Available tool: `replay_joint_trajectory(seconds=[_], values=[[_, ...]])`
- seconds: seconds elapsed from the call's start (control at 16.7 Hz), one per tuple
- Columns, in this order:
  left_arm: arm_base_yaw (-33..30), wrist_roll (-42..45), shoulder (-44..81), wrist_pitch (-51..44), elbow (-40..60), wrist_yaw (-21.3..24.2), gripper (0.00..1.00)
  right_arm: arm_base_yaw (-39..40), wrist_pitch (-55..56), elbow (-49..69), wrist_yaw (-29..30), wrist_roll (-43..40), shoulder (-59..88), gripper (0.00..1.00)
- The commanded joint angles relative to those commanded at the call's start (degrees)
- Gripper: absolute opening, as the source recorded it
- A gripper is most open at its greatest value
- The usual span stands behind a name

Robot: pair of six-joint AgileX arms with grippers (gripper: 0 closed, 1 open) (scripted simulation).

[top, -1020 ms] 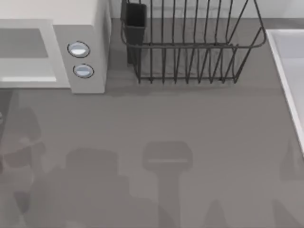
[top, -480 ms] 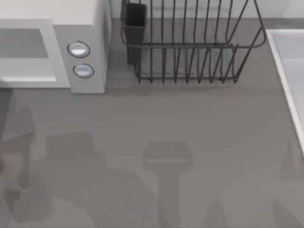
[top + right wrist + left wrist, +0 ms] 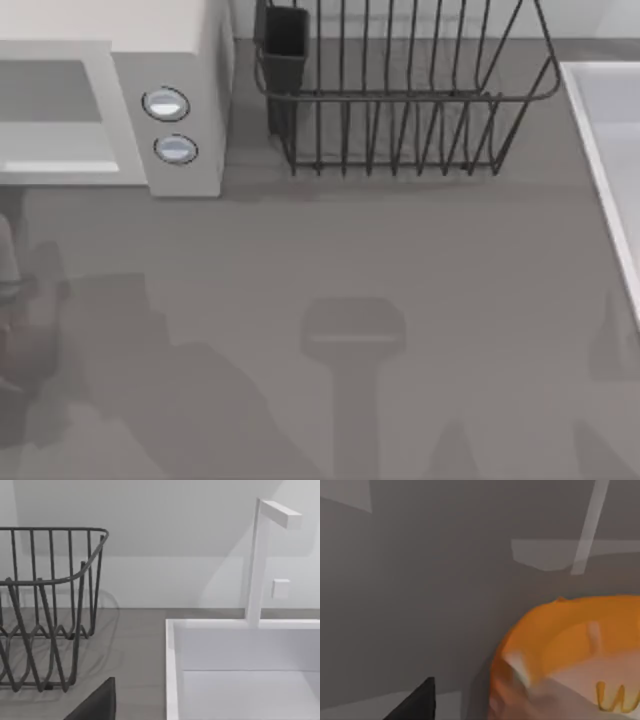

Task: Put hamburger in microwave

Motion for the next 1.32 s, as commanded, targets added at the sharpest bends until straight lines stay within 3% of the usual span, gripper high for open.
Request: replay_joint_trajectory(seconds=[0.18,0.48,1.26,1.32], values=[[0.1,0.2,2.9,5.4,-2.9,0.0,1.0,0.0,0.0,0.0,0.0,0.0,0.0,1.0],[0.1,0.2,3.3,6.1,-3.3,0.0,1.0,0.0,0.0,0.0,0.0,0.0,0.0,1.0],[0.1,0.2,3.3,6.1,-3.3,0.0,0.02,0.0,0.0,0.0,0.0,0.0,0.0,1.0],[0.1,0.2,3.3,6.1,-3.3,0.0,0.0,0.0,0.0,0.0,0.0,0.0,0.0,1.0]])
